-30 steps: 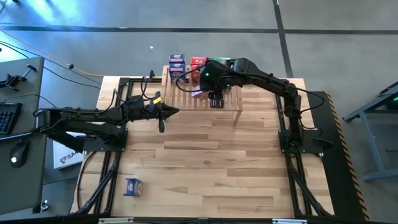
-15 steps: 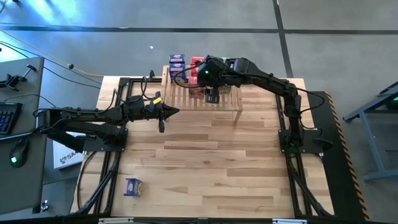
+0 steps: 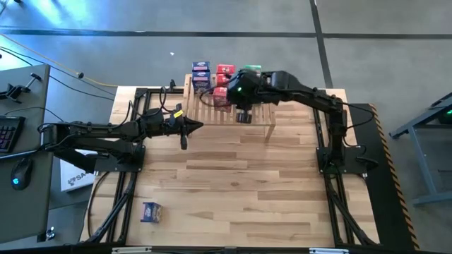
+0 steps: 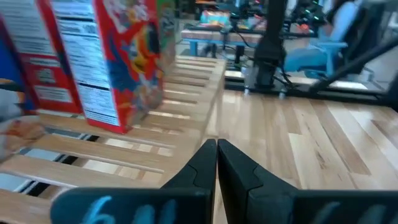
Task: Stack cereal on shelf
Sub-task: Put the red cereal box on the shelf and align it with the other red cereal boxes
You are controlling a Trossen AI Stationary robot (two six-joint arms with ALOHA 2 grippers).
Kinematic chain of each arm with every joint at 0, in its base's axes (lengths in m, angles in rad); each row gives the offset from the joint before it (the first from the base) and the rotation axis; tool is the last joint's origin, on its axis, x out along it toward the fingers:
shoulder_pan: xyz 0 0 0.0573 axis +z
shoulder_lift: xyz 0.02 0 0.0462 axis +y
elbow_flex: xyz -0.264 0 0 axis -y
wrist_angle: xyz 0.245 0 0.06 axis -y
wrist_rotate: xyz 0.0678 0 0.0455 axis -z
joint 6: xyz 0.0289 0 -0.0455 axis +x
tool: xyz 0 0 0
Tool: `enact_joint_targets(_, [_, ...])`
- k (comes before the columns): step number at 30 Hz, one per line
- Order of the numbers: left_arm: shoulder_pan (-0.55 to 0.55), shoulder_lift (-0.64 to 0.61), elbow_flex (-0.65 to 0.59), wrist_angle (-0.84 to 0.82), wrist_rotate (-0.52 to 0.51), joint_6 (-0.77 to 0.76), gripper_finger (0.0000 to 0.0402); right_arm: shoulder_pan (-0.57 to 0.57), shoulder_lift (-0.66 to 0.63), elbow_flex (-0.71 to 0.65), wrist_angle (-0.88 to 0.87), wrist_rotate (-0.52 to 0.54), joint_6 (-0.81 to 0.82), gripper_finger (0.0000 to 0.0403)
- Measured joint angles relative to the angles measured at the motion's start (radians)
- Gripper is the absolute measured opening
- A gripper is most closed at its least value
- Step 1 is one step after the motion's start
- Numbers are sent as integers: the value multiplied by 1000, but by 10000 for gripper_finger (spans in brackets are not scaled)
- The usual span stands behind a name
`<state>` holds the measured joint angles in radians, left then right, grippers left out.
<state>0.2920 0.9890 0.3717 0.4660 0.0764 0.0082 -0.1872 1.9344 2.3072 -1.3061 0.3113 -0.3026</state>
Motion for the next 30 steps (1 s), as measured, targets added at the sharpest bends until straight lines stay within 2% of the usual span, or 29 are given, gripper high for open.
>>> enact_joint_targets(2, [0, 0, 0, 12, -47, -10, 7, 13, 1, -59, 42, -10, 15, 42])
enact_joint_targets(4, [6, 1, 8, -2, -114, -23, 7, 27, -4, -140, 134, -42, 16, 11])
enact_joint_targets(7, [24, 1, 23, -1, -143, -40, 7, 53, -25, -278, 302, -46, 18, 22])
enact_joint_targets(14, [71, 57, 48, 14, -149, -27, 7, 110, -117, -679, 794, 85, 102, 3])
enact_joint_targets(18, [76, 131, 53, 82, -169, -8, 7, 119, -147, -851, 1013, 154, 154, 4])
enact_joint_targets(23, [95, 209, 59, 192, -190, -7, 7, 106, -147, -932, 1159, 210, 191, 1])
enact_joint_targets(30, [108, 275, 100, 192, -192, -14, 7, 86, -147, -942, 1153, 239, 198, 0])
